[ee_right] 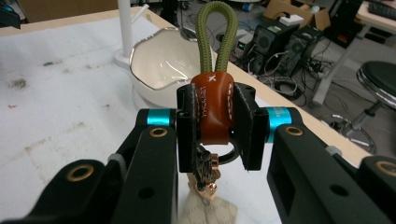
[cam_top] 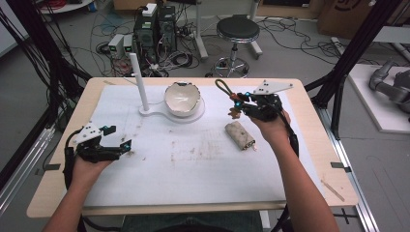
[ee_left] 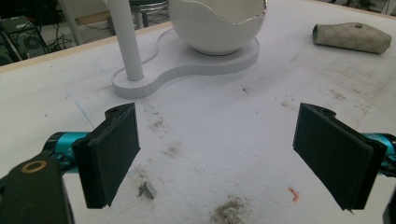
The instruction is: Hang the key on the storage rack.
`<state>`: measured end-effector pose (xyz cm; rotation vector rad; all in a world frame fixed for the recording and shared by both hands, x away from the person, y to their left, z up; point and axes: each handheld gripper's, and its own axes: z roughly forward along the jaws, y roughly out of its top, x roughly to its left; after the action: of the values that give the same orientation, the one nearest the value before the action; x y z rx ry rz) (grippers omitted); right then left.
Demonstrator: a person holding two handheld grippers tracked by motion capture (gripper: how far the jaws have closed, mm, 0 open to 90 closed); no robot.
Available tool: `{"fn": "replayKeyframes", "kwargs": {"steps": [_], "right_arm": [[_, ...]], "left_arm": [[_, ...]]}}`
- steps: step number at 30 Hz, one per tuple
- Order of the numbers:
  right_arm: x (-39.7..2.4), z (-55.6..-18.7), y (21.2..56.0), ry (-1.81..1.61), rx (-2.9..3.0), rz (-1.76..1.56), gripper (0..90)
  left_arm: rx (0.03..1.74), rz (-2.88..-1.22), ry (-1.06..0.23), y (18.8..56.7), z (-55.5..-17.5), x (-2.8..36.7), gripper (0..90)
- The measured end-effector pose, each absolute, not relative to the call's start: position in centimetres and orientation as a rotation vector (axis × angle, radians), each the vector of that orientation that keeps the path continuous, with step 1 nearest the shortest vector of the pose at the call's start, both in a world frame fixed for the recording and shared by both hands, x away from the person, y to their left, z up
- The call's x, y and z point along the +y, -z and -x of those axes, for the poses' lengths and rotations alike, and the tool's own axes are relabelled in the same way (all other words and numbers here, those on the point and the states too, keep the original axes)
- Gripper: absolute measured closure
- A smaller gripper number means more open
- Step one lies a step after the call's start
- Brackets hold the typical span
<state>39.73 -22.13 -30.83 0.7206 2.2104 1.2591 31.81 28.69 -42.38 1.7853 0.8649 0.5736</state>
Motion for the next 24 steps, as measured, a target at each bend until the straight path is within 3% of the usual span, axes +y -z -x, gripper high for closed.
{"fn": "replayKeyframes", "kwargs": {"steps": [24], "right_arm": [[-12.0, -43.3, 28.6, -1.284, 2.299, -0.503, 73.1]], "left_arm": [[0.963, -1.751, -0.647, 42.5, -28.0, 32.6, 14.4]]}}
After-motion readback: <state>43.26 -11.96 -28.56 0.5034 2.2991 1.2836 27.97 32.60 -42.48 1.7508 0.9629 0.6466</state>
